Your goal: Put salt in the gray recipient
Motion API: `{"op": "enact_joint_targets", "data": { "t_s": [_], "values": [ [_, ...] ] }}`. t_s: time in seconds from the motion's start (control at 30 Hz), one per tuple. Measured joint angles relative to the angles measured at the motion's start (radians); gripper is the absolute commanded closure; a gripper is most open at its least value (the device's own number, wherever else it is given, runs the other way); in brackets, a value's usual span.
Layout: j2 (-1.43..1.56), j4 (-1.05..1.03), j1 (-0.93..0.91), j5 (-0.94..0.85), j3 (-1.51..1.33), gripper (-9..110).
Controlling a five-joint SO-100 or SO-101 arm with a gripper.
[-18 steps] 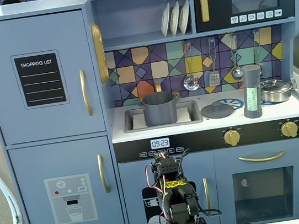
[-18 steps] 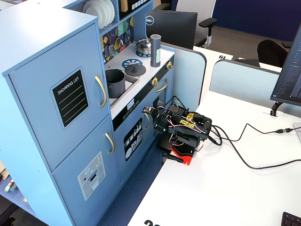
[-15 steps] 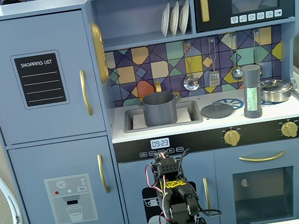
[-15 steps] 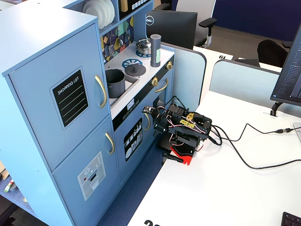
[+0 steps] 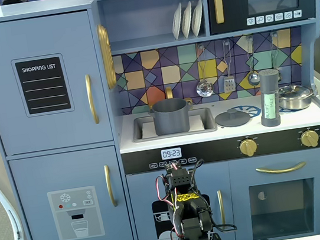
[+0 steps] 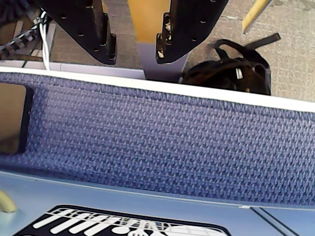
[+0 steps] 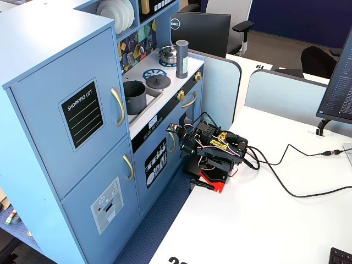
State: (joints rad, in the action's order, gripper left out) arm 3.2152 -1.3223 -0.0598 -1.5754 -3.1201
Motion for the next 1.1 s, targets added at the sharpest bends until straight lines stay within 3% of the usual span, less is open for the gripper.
{"op": "enact_joint_targets", "data": {
  "t_s": [0.23,0.5,0.83,1.1],
  "values": [
    [0.000,-0.052,-0.064,0.037,0.072,101],
    [-0.006,-0.041,-0.295,0.021,0.264,101],
    [-0.270,0.437,-0.657,-0.048,0.439,101],
    [-0.399,0.818,-0.804,-0.060,0.554,101]
  ]
}}
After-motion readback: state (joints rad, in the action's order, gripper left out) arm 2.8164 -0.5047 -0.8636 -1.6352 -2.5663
